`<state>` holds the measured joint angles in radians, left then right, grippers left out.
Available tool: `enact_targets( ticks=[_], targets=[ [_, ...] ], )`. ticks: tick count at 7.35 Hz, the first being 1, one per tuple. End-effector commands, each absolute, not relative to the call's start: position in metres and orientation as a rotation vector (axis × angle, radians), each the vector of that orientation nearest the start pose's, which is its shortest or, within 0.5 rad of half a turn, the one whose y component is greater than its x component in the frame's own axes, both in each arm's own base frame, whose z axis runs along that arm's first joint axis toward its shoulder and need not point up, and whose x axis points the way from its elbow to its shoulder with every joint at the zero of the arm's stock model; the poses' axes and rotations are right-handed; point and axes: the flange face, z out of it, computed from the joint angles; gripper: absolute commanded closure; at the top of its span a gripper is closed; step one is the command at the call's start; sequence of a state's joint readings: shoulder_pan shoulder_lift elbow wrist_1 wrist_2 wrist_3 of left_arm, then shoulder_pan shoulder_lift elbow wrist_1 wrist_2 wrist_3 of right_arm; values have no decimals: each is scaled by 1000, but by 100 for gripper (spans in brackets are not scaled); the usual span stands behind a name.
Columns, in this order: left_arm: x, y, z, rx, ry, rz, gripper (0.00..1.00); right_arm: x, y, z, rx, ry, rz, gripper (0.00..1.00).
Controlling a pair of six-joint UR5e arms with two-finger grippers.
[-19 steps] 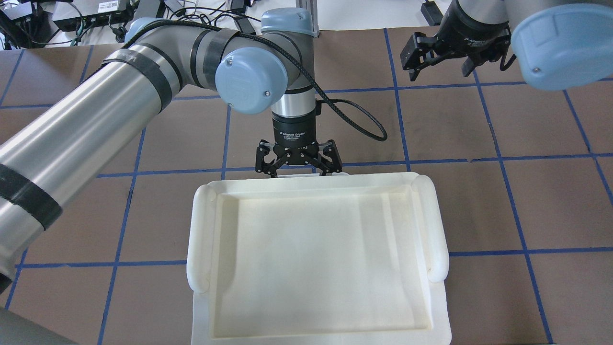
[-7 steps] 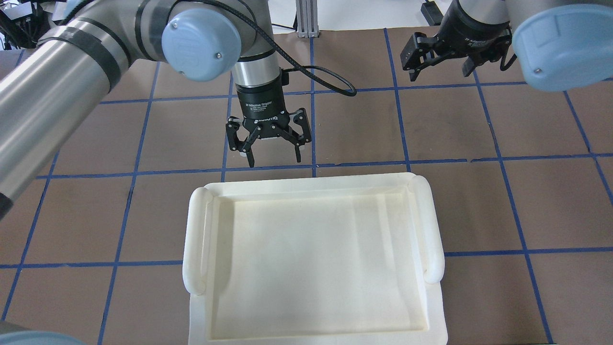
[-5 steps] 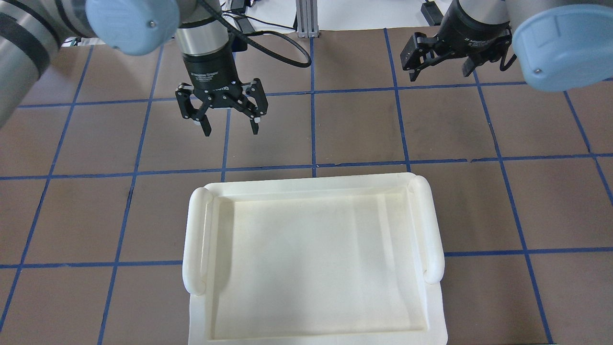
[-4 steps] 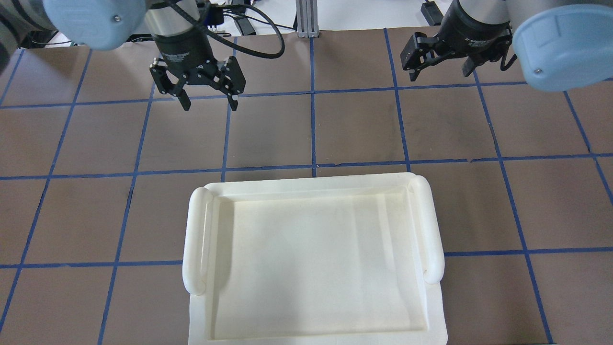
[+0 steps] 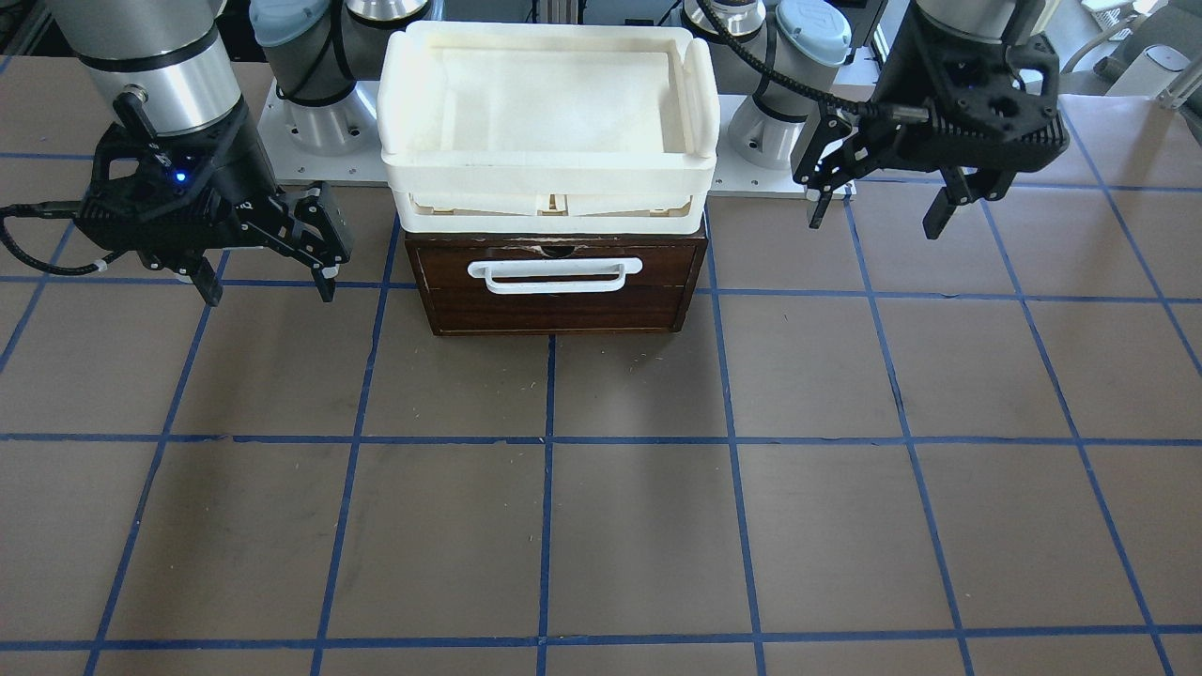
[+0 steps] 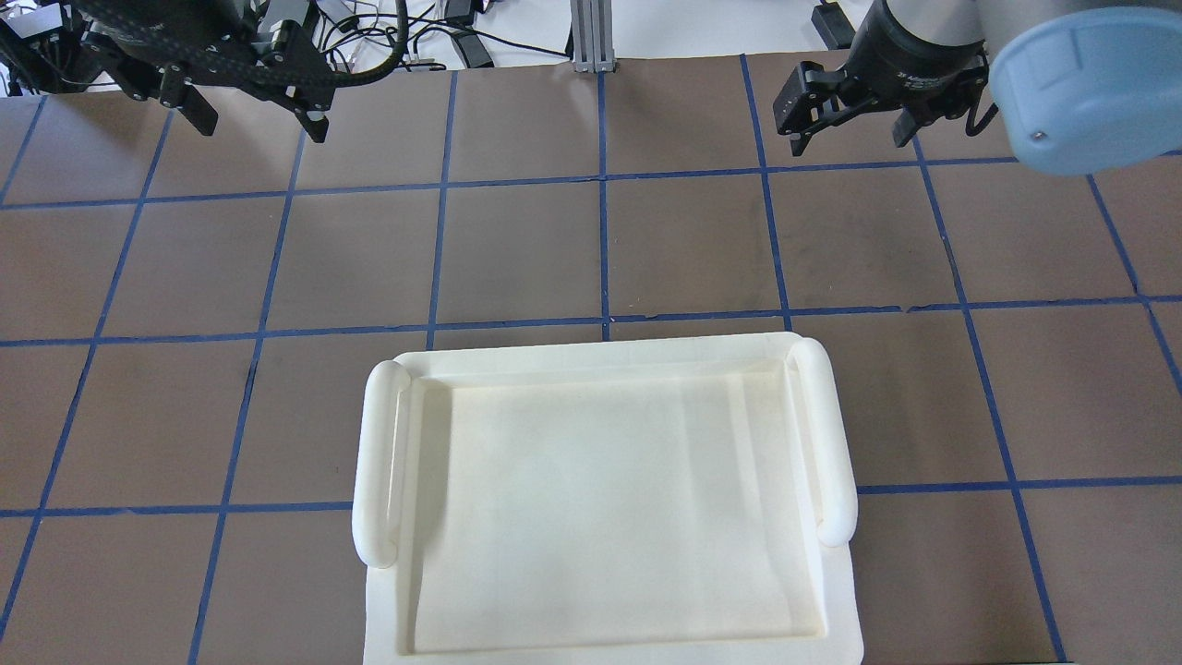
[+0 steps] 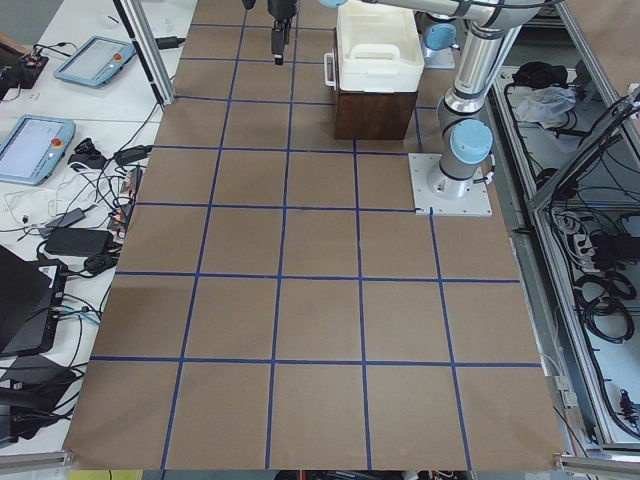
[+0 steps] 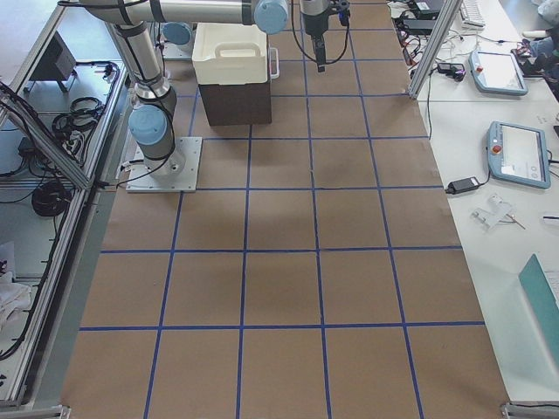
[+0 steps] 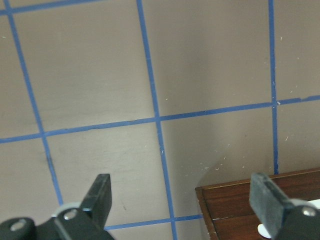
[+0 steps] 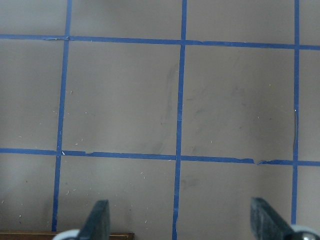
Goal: Put scissors in drawer and close it
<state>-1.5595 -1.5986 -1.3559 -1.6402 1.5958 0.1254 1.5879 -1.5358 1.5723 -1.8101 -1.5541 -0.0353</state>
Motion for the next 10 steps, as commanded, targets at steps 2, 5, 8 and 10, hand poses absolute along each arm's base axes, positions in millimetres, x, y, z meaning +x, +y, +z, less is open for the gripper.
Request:
enact_targets(
  ticks=[2, 5, 8, 10],
  targets=[
    [-145, -496, 567, 231, 3159, -173, 0, 145, -521, 496, -86, 3109, -316, 0],
    [-144, -495, 564, 227, 3133, -124, 0, 145, -521, 496, -84, 3109, -316, 0],
    [-139, -500, 555, 193, 3113, -63, 0, 145, -521, 495, -84, 3109, -314, 0],
    [-139, -500, 556, 193, 3113, -73, 0, 144, -522, 494, -79, 3111, -312, 0]
  ],
)
